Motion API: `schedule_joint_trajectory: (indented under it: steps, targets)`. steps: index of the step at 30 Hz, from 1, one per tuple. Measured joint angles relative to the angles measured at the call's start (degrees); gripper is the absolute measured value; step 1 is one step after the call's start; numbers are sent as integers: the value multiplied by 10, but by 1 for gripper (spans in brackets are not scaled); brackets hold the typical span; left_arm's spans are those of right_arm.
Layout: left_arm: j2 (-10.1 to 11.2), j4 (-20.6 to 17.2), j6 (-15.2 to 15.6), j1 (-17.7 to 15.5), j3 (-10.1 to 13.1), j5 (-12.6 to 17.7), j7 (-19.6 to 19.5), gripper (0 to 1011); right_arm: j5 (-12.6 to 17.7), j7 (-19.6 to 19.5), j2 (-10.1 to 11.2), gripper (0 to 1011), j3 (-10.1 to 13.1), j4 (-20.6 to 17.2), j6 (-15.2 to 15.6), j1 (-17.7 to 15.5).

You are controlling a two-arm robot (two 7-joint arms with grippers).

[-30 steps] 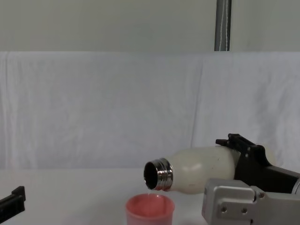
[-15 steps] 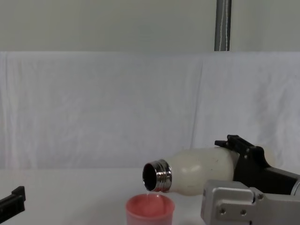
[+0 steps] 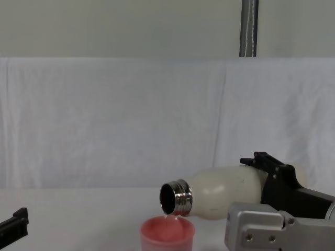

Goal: Grasp the thermos with one hand and pour water into the cup lid.

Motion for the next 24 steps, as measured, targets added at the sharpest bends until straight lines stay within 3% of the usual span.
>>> schedule_joint_trajectory:
  steps: [24]
  targets:
    - [0,0,0,0,0,0,0,1001,-3,-1,-1,964,-2,3,0,2]
